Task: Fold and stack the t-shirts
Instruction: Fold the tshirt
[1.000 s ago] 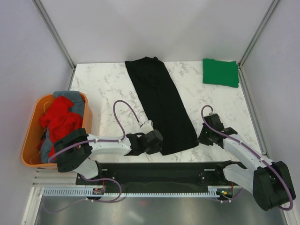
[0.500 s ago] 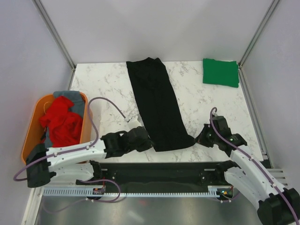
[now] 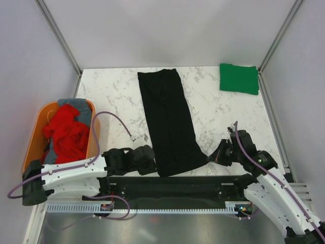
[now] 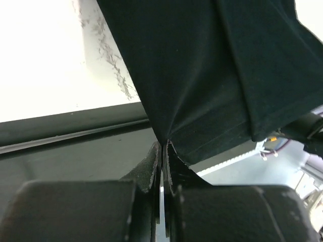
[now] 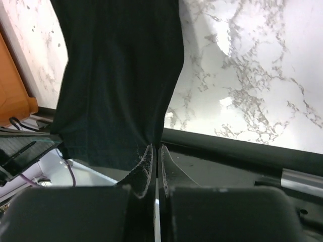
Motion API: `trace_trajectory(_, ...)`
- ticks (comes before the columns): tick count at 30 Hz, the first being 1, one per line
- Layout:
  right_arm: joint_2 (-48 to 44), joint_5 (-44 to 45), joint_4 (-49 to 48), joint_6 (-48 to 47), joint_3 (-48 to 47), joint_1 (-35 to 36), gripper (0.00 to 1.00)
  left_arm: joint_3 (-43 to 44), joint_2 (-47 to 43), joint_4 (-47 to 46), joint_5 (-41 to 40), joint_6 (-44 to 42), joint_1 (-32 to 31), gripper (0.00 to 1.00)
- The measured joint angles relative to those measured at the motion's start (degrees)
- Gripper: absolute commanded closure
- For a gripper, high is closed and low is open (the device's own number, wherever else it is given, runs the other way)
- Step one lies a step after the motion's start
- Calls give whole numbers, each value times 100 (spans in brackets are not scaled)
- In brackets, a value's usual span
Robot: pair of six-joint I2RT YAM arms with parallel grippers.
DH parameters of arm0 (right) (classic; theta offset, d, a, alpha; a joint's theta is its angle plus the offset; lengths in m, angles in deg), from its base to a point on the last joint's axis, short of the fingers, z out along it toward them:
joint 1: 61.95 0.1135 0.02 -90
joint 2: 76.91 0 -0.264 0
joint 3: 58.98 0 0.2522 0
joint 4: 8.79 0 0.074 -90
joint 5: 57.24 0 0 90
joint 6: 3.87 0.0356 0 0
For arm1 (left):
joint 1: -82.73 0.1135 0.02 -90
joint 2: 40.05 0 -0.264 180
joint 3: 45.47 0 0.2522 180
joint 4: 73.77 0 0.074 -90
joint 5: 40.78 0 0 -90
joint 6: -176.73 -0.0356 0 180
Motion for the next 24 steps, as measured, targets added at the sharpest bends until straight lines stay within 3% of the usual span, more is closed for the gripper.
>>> trace_trajectory(6, 1335, 243, -44, -267, -1263, 9, 100, 793, 175, 612, -520, -20, 55, 98)
trace_trajectory(9, 2120, 492, -175, -474, -2015, 9, 100, 1036, 76, 680, -662, -149, 376, 98)
trace_trajectory(17, 3838, 824, -494, -940, -3458, 17, 100, 1429, 348, 645, -483, -1045, 1976, 98)
trace_trajectory(24, 5447, 953, -669, -1340, -4774, -90, 100, 1893, 1370, 105, 175, -1954, 3394, 98)
